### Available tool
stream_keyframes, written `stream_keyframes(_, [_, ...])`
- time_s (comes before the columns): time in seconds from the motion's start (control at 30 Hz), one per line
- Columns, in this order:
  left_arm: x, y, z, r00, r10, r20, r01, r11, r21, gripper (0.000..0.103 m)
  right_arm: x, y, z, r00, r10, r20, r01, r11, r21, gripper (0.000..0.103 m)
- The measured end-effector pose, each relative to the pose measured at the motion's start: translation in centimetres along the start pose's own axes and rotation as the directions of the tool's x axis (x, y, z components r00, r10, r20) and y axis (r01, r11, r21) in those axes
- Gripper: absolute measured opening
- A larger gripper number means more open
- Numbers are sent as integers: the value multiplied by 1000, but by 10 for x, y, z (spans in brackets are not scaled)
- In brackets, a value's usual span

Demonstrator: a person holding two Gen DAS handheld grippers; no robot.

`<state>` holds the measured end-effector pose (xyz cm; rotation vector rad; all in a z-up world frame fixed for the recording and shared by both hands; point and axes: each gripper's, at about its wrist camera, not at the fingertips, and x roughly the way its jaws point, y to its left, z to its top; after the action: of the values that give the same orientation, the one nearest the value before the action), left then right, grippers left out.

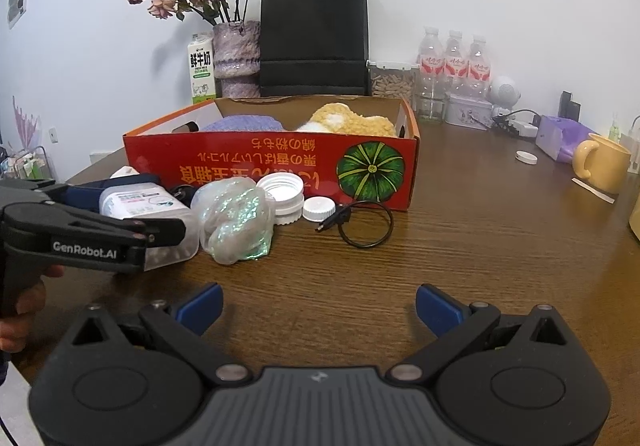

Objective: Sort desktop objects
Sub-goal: 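Grasp the white labeled plastic container with the left tool, then grasp the iridescent plastic bag with the right tool while the left tool lifts the container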

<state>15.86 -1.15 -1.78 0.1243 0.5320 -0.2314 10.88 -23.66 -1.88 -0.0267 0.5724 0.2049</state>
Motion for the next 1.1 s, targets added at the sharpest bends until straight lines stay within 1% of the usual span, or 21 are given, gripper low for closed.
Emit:
stream_keyframes(0.03, [0,0,0,1000,-4,4,4,1000,1,102,1,0,0,1000,2,-2,-2,1000,-1,103])
stream_keyframes(0.07, [0,-1,0,1000,-8,6,8,1000,3,98,2,0,0,1000,4,-3,-4,1000,-2,103])
stream_keyframes(0.1, [0,-2,0,1000,-16,9,16,1000,7,90,3,1,1,1000,6,-4,-6,1000,-3,103])
stream_keyframes(0.13, [0,-2,0,999,-36,10,36,999,7,88,3,1,1,1000,7,-4,-7,1000,-5,103])
stream_keyframes(0.3, [-1,-4,0,999,-28,18,28,1000,1,87,6,4,4,1000,13,-3,-13,1000,-10,103])
stream_keyframes(0.4, [-7,-2,0,999,-29,41,30,999,-22,86,8,5,7,1000,15,1,-15,1000,-11,103])
stream_keyframes(0.53, [-14,-1,2,997,-19,73,21,999,-25,85,11,7,13,1000,21,9,-21,1000,-15,103])
stream_keyframes(0.77, [-28,3,9,987,31,156,-25,999,-40,85,18,20,27,999,44,26,-43,998,-38,103])
stream_keyframes(1.0, [-38,17,13,978,86,192,-72,994,-82,85,34,40,42,998,59,37,-56,995,-87,103])
stream_keyframes(1.1, [-39,23,13,975,102,195,-85,992,-96,85,41,49,47,997,62,41,-58,993,-103,99])
